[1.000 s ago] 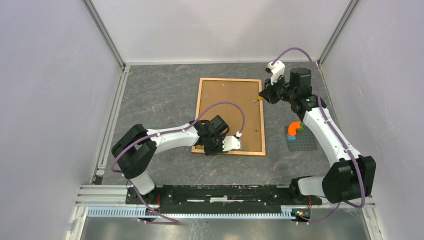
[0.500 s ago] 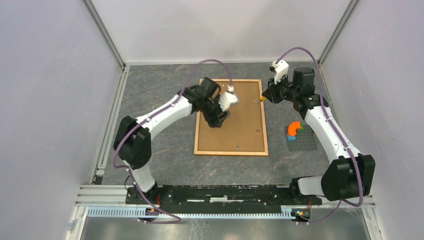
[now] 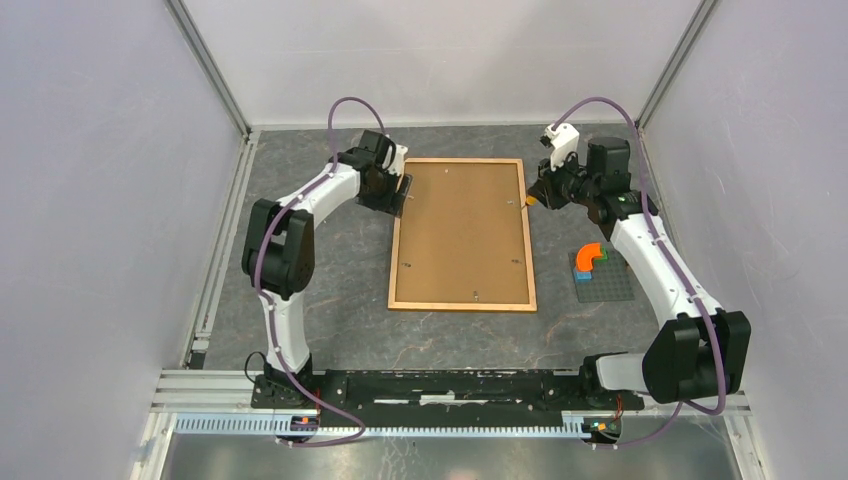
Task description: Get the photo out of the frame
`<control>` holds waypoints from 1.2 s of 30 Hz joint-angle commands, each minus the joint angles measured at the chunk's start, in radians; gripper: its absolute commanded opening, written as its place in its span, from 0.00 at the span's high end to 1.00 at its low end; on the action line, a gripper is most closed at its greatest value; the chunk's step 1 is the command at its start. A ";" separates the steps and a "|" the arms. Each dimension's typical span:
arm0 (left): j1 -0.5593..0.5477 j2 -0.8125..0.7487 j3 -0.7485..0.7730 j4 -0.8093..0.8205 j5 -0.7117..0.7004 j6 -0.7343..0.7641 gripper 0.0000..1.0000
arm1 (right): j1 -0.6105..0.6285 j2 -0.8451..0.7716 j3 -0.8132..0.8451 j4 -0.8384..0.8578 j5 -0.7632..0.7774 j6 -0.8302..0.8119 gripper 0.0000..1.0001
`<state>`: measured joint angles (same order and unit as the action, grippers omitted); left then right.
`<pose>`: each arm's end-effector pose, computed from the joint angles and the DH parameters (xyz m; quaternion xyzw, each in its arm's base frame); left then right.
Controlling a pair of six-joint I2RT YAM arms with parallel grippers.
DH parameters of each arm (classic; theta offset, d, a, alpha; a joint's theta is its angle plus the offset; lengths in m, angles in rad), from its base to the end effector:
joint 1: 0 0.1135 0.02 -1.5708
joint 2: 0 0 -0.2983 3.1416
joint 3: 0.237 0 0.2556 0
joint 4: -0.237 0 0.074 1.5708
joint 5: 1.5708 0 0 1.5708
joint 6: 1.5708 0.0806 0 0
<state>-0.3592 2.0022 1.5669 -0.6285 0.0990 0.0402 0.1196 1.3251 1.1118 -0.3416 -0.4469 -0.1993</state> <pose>0.4374 -0.1727 0.1993 0.2040 0.9452 -0.0871 0.2397 0.3212 0.0737 0.3316 -0.2417 0.8241 0.1746 0.4816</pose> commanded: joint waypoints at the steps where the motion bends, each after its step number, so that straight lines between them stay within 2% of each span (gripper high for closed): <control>1: 0.006 0.040 0.032 0.023 -0.036 -0.103 0.28 | -0.008 -0.027 -0.008 -0.005 0.017 -0.023 1.00; 6: 0.006 0.053 -0.025 0.038 -0.013 -0.131 0.32 | -0.010 -0.018 -0.014 -0.010 0.038 -0.032 1.00; 8: 0.008 0.051 -0.053 0.038 -0.031 -0.139 0.38 | -0.009 -0.013 -0.013 -0.013 0.047 -0.039 1.00; 11: 0.026 0.038 -0.098 0.039 -0.069 -0.163 0.53 | -0.012 -0.003 -0.013 -0.019 0.071 -0.050 1.00; 15: 0.074 0.027 -0.130 0.024 -0.096 -0.191 0.61 | -0.014 0.020 -0.001 -0.048 0.128 -0.093 1.00; 23: 0.109 -0.013 -0.182 0.039 -0.096 -0.153 0.61 | -0.071 0.060 0.016 -0.116 0.150 -0.130 1.00; 26: 0.109 -0.019 -0.182 0.036 -0.083 -0.134 0.57 | -0.083 0.139 0.093 -0.227 0.125 -0.171 1.00; 31: 0.111 -0.042 -0.174 0.029 -0.043 -0.108 0.28 | -0.146 0.239 0.141 -0.352 0.018 -0.220 1.00; 36: 0.110 -0.087 -0.178 0.023 -0.025 -0.080 0.04 | -0.180 0.328 0.181 -0.465 -0.086 -0.284 1.00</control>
<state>-0.2520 1.9831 1.3991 -0.5838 0.0715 -0.0990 -0.0326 1.5986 1.2182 -0.6792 -0.4179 -0.4118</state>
